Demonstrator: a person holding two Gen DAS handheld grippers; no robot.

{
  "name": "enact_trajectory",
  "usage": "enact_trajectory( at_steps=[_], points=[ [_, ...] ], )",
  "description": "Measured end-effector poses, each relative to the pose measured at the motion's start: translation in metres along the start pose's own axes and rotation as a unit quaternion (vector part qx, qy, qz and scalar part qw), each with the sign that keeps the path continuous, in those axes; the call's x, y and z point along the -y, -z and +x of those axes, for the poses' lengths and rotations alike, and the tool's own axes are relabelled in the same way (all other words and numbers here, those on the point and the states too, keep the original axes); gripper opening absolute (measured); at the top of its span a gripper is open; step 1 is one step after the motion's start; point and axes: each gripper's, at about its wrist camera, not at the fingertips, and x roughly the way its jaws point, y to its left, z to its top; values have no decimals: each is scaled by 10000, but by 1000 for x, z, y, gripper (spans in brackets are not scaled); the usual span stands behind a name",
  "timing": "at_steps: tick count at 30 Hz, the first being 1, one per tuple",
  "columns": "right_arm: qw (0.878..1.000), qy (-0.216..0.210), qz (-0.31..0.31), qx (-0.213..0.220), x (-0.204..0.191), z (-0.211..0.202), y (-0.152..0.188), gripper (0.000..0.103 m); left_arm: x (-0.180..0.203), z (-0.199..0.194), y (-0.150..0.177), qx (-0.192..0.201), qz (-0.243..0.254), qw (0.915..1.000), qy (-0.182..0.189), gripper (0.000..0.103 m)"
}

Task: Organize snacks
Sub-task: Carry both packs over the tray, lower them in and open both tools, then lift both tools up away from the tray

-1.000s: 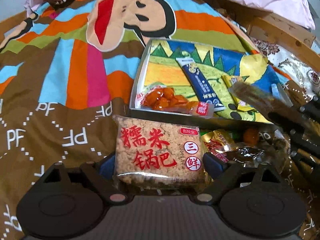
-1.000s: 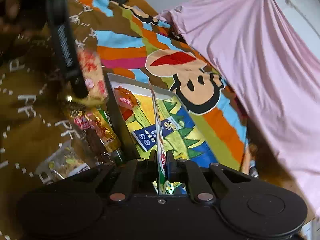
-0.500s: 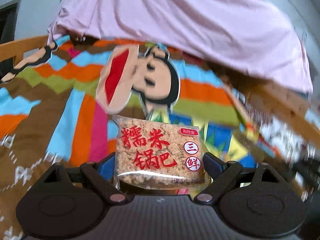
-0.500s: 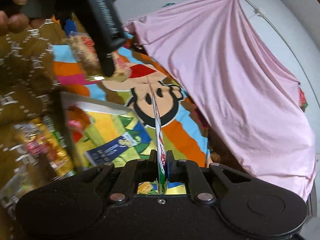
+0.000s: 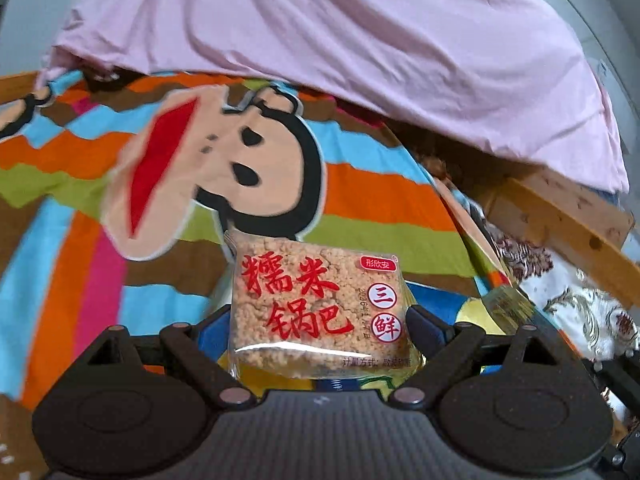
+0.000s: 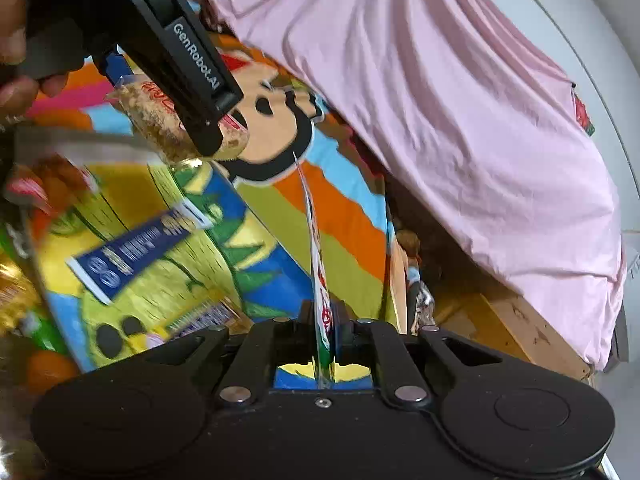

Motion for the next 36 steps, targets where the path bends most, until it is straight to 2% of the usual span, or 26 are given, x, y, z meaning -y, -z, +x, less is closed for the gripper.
enact_trajectory(
  at_steps=[5,13,15,19,21,23,25,31,36],
  points=[
    [9990,8,131,-417,-3,34,3,9,13,32,10,-272,122,9995,56,92],
    [9955,-376,341,-795,-10,52,1,10,11,58,26,-775,190,9968,30,92],
    [9944,-537,336,-840,-13,53,0,14,11,61,27,-890,177,9959,43,93],
    [9927,-798,171,-888,-20,51,-1,27,10,65,28,-1094,107,9939,71,93],
    [9911,-958,178,-912,-22,49,-5,41,10,65,27,-1147,111,9933,60,93],
    [9897,-1084,130,-929,-24,46,-8,65,10,66,26,-1220,105,9925,58,94],
    [9899,-1104,65,-892,-26,41,-10,74,9,65,25,-1284,60,9917,-1,97],
    [9902,-1184,173,-724,-17,24,-20,90,10,51,16,-1222,40,9924,-106,100],
    [9897,-1192,662,-447,9,1,-24,100,15,25,4,-1062,37,9942,-130,102]
  ],
)
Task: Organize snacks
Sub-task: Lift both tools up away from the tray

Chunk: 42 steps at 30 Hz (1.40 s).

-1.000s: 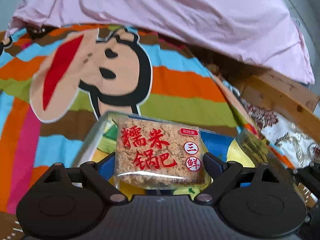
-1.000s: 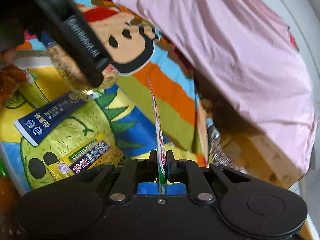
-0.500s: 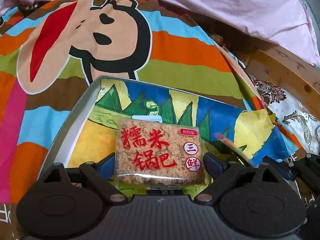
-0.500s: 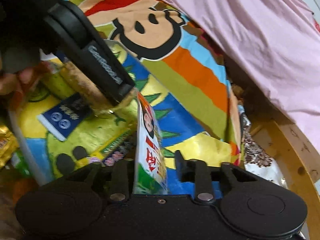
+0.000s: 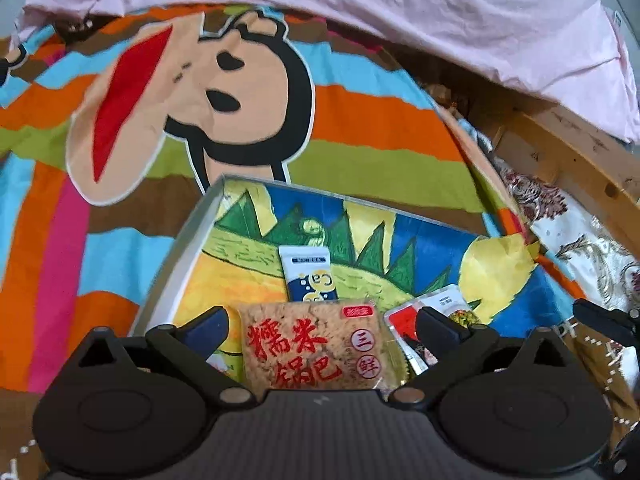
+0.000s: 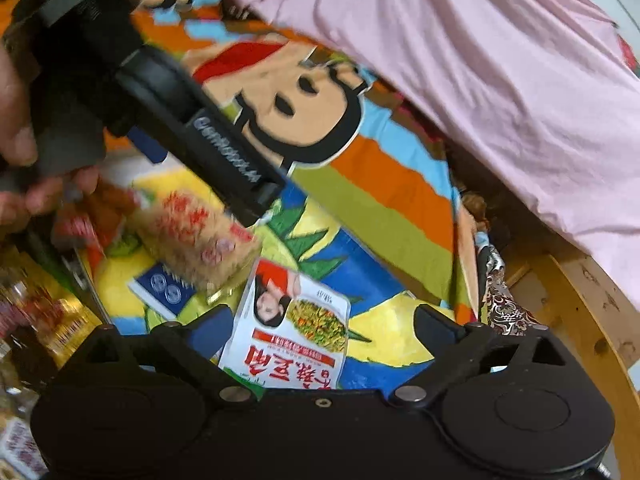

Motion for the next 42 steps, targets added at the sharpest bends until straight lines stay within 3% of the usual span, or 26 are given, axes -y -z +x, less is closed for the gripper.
enact_trajectory(
  at_steps=[7,12,17,22,29,34,42],
  points=[
    [9914,-162,830,997,31,-62,0,102,7,-55,-4,462,63,9989,-63,102],
    [9775,23,1057,1825,40,-115,-4,102,11,-97,-4,652,17,9979,11,102],
    [9695,48,1017,2229,37,-158,1,102,14,-147,6,1076,124,9940,-134,102],
    [9630,42,1171,2428,31,-199,12,102,17,-195,25,1539,222,9876,-210,102],
    [9489,-114,1868,2539,29,-247,31,102,22,-241,62,2022,307,9786,-230,103],
    [9463,-63,2093,2461,22,-267,41,102,21,-263,90,2188,347,9749,-241,103],
    [9405,-68,2546,2248,12,-292,57,102,18,-285,129,2122,399,9757,-368,103]
  ],
)
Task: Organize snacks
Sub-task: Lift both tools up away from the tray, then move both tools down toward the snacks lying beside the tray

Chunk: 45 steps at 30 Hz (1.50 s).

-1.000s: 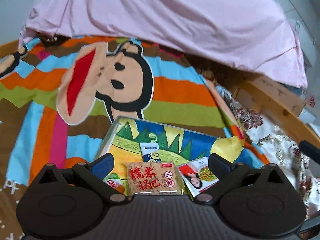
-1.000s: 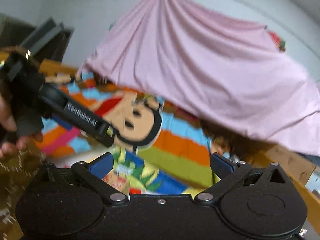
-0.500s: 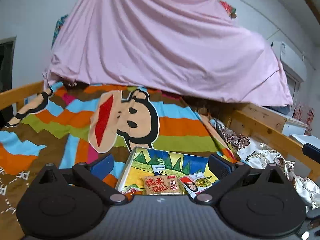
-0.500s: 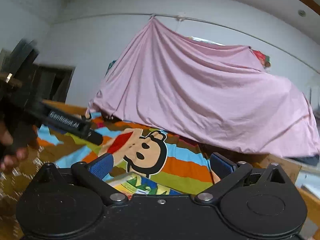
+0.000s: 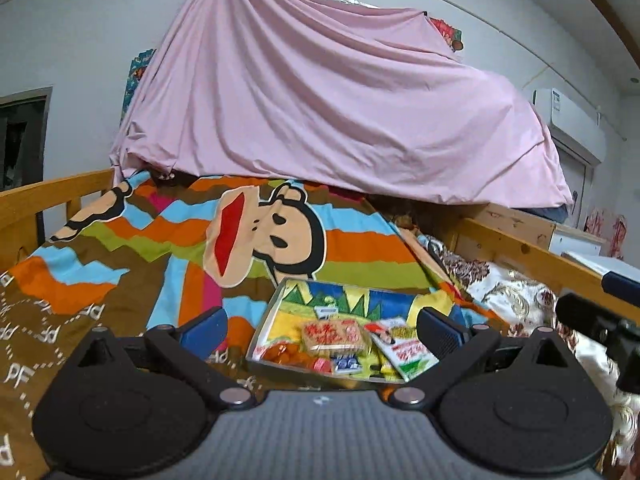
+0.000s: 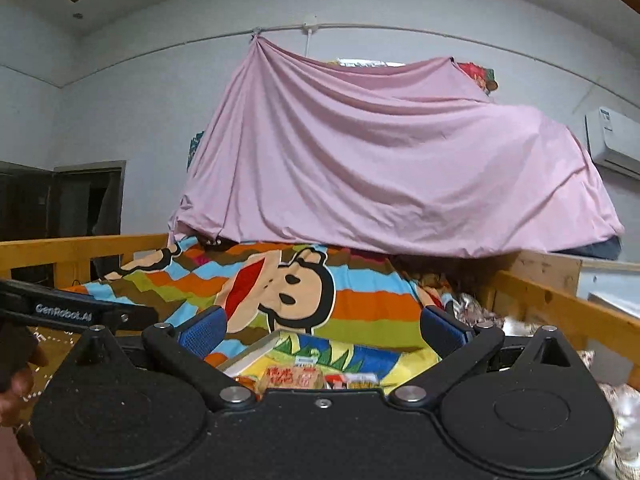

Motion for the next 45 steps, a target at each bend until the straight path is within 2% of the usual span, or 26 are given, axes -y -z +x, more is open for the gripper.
enact_trajectory(
  at_steps=[8,13,21,24,32,39,42,45],
  points=[
    [9993,64,188,-317,-9,-21,10,102,-6,-28,21,-268,23,9996,-86,103],
    [9974,136,215,-676,-16,-27,20,102,-5,-37,27,-385,71,9991,-134,103],
    [9901,191,277,-1360,-19,-16,36,102,-4,-36,36,-738,210,9968,-243,103],
    [9864,269,295,-1593,-18,-10,41,102,-6,-28,37,-986,224,9946,-237,103],
    [9760,311,349,-2126,-14,7,52,102,-22,4,40,-1855,-140,9825,-5,103],
    [9623,27,394,-2692,-14,25,62,102,-30,26,41,-2332,-286,9718,209,103],
    [9545,-181,540,-2928,-8,37,65,102,-34,38,42,-2565,-437,9643,492,103],
    [9515,-320,552,-3011,-3,46,67,102,-40,49,41,-2633,-678,9589,808,103]
  ],
)
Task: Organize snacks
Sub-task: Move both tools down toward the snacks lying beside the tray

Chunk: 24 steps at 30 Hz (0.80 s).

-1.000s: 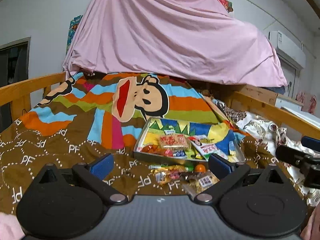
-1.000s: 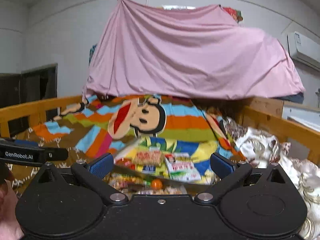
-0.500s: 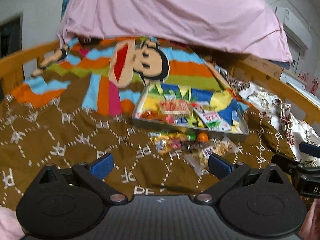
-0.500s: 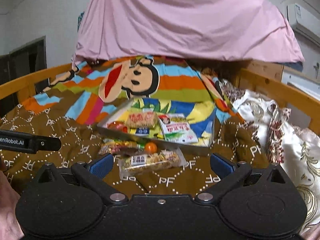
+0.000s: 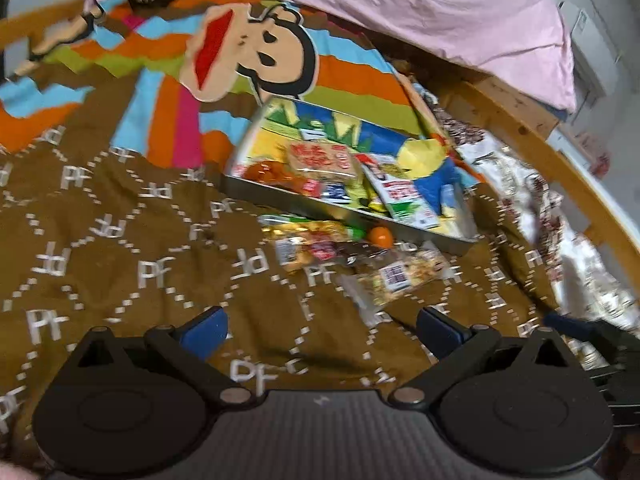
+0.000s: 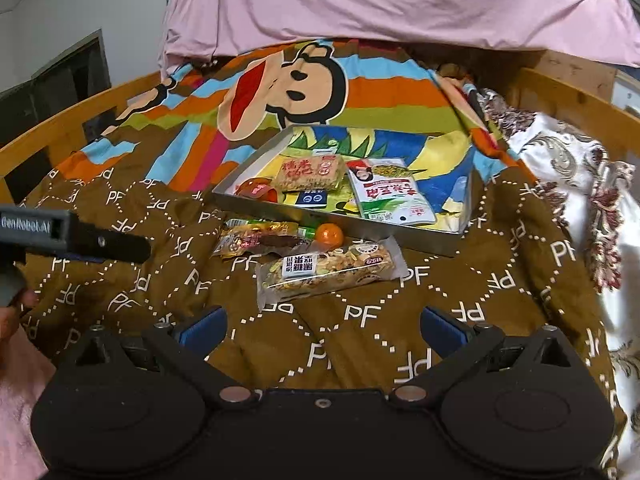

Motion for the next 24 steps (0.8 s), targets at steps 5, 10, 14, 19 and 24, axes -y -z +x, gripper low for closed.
enact_trajectory(
  at_steps=[5,10,14,19,24],
  points=[
    [9991,31,-431,17,4,14,-9,102,0,13,-14,104,95,9997,195,103],
    [9953,-167,-953,107,9,25,-18,102,4,29,-23,30,497,9984,250,103],
    [9853,-503,-1623,170,14,39,-25,102,6,44,-30,-11,936,9952,276,103],
    [9649,-653,-2543,106,16,62,-28,102,15,64,-37,50,1919,9804,440,103],
    [9560,-644,-2859,126,27,82,-33,102,29,73,-38,502,3256,9413,736,103]
  ],
)
